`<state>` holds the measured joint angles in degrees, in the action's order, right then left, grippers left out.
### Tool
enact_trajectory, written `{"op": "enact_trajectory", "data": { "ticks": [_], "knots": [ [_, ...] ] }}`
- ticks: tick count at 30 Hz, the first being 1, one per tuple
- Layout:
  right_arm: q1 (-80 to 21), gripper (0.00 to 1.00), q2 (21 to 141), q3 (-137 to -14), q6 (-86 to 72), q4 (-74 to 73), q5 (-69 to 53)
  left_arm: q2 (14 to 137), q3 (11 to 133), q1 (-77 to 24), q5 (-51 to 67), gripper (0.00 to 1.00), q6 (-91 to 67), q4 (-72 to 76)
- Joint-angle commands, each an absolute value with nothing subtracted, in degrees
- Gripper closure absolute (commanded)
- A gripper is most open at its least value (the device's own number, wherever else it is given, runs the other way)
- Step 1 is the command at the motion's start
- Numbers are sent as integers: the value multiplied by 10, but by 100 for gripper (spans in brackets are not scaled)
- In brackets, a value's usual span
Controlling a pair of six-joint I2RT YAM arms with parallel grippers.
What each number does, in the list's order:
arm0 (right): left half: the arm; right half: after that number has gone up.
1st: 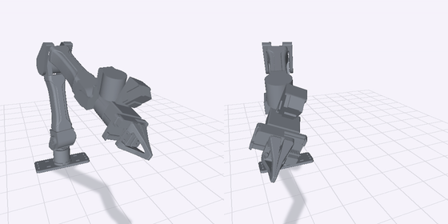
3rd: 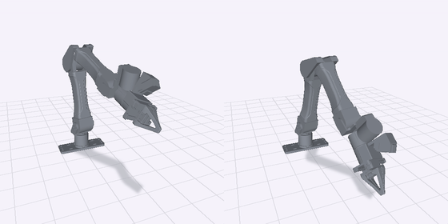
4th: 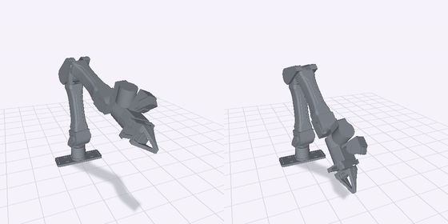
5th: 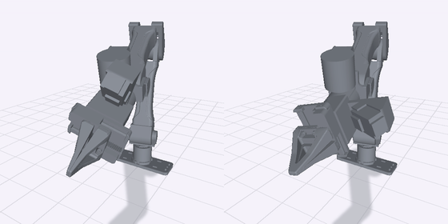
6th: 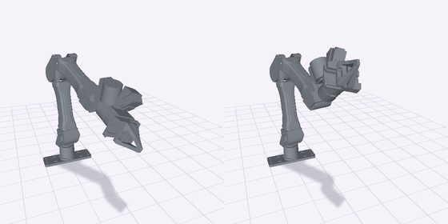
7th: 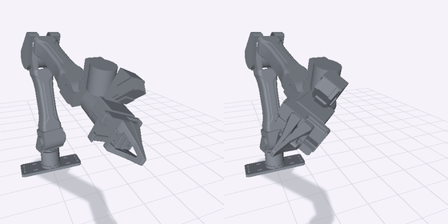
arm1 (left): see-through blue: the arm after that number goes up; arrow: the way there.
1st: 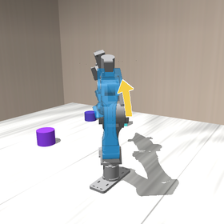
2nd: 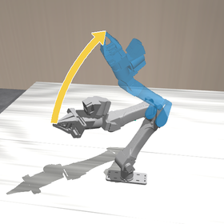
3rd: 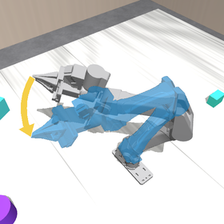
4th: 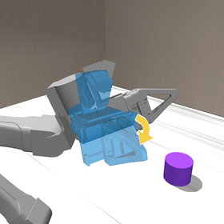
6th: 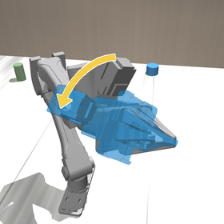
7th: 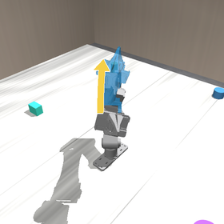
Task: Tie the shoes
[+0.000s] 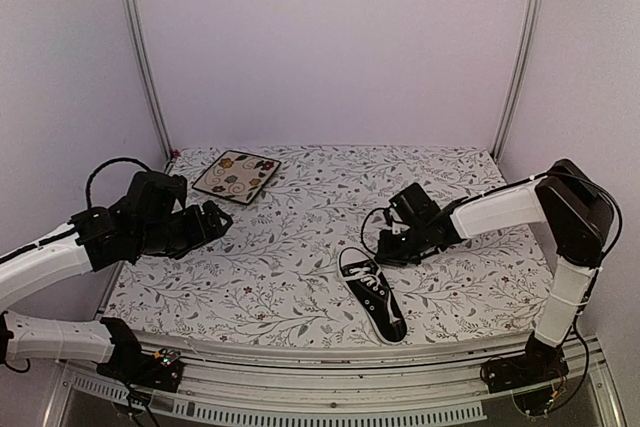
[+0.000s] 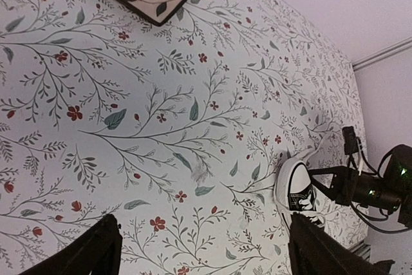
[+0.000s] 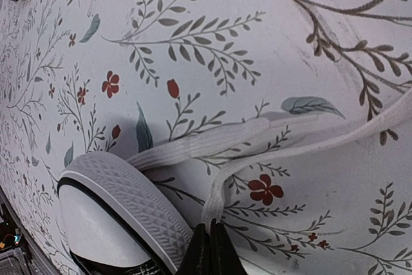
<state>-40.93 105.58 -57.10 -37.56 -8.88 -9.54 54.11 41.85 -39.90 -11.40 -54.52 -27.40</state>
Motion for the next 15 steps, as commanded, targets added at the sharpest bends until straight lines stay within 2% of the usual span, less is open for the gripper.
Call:
{"op": "enact_trajectory", "data": {
  "ticks": [1,7,15],
  "knots": [
    [-417,97,1034,-556,-407,-96,-106,534,422,-410,-110,10,-532,-280],
    [-417,98,991,-553,-436,-134,-48,518,407,-410,-82,9,-468,-275],
    [-429,98,948,-502,-541,-214,0,562,388,-411,15,9,-364,-161]
  ]
}}
